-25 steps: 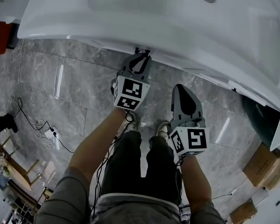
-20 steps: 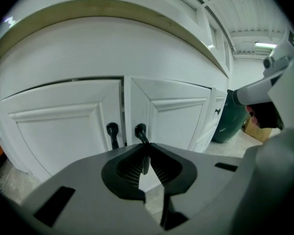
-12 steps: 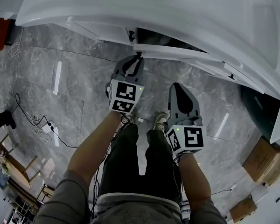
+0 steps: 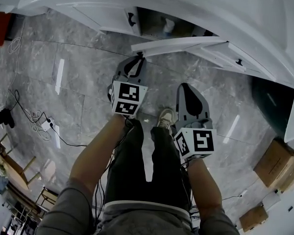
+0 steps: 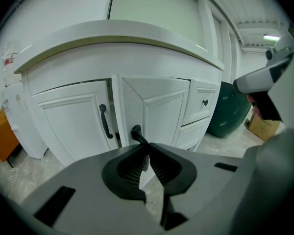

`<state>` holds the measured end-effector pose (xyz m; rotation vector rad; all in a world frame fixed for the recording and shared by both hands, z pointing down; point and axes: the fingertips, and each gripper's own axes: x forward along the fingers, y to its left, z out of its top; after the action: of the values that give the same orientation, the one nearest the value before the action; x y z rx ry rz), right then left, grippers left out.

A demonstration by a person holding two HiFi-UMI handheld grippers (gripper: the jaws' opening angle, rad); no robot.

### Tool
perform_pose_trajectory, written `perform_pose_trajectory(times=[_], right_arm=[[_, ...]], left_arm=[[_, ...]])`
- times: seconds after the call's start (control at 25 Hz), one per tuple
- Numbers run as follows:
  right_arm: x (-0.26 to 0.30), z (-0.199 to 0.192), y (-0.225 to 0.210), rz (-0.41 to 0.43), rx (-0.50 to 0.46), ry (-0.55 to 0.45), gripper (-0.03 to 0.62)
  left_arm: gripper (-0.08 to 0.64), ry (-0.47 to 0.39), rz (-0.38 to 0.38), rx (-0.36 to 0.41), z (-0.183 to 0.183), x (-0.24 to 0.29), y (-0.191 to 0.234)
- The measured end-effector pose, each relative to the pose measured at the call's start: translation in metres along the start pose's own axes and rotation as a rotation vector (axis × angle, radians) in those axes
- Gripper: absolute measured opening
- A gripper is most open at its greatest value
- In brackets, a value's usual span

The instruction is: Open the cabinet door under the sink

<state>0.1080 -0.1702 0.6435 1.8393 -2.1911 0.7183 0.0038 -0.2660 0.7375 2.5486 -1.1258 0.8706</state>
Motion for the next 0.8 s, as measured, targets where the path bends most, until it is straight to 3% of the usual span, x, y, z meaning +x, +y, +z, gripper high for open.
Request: perform_pose_trajectory(times=[0.28, 0.8], right_arm=[[-0.03, -0.014, -0.004, 0.009, -0.006, 0.003, 0.034], [-0.069, -0.028, -0.033, -0.052, 0.015, 0.008, 0.034]], left_arm=[[0.04, 0.001, 0.005, -0.049, -0.018, -0.022, -0.042], [0.034, 0.044, -0.033, -0.047, -0.039, -0.049, -0.14]])
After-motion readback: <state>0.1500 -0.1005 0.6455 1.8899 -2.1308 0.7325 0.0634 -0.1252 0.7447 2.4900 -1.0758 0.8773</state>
